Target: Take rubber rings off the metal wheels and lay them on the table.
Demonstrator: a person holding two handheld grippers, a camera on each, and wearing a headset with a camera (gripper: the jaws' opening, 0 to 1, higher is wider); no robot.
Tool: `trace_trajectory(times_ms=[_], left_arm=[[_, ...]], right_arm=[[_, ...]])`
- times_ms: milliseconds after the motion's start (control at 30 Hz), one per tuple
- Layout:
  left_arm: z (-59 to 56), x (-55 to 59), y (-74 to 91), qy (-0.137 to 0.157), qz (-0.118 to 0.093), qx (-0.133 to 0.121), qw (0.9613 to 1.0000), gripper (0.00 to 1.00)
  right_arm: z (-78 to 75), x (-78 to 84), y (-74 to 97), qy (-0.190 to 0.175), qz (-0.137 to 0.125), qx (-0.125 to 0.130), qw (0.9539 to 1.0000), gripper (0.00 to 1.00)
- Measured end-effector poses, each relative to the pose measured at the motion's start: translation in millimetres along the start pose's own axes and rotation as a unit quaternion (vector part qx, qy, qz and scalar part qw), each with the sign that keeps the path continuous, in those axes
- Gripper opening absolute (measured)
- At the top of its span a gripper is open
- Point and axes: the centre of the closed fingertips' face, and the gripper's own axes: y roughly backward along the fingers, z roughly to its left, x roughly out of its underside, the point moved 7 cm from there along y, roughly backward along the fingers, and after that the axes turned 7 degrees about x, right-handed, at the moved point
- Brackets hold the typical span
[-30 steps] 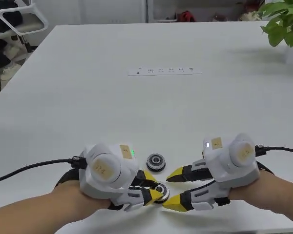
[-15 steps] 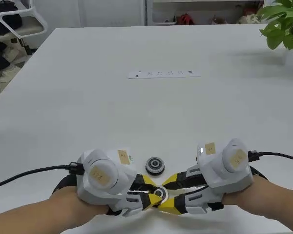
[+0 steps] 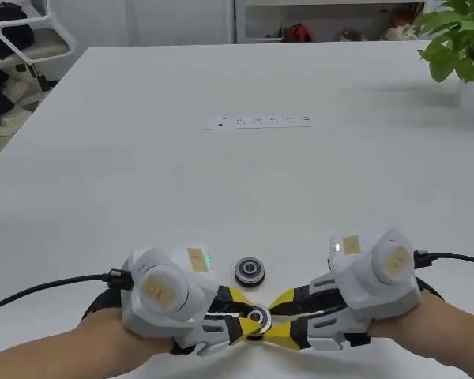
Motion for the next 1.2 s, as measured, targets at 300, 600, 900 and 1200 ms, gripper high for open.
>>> trace_trajectory(times_ms=[300, 600, 900, 1200], left_arm=[[-0.6, 0.2, 0.3, 0.000, 0.001, -0.001, 1.0000, 0.13], [-1.2, 0.1, 0.4, 0.000, 0.000, -0.001, 1.0000, 0.13], [-0.8, -0.1, 0.1, 0.000, -0.001, -0.002, 1.0000, 0.13], [-0.4, -1.0, -0.8, -0.005, 0.003, -0.003, 1.0000, 0.13]], right_arm=[[0.4, 0.2, 0.1, 0.001, 0.000, 0.001, 1.0000, 0.16], [-0.6, 1.9, 1.3, 0.004, 0.004, 0.002, 1.0000, 0.11], [-2.6, 3.1, 3.2, -0.010, 0.007, 0.005, 0.9999, 0.04], [-6.5, 3.8, 6.4, -0.055, 0.014, 0.014, 0.9983, 0.00]])
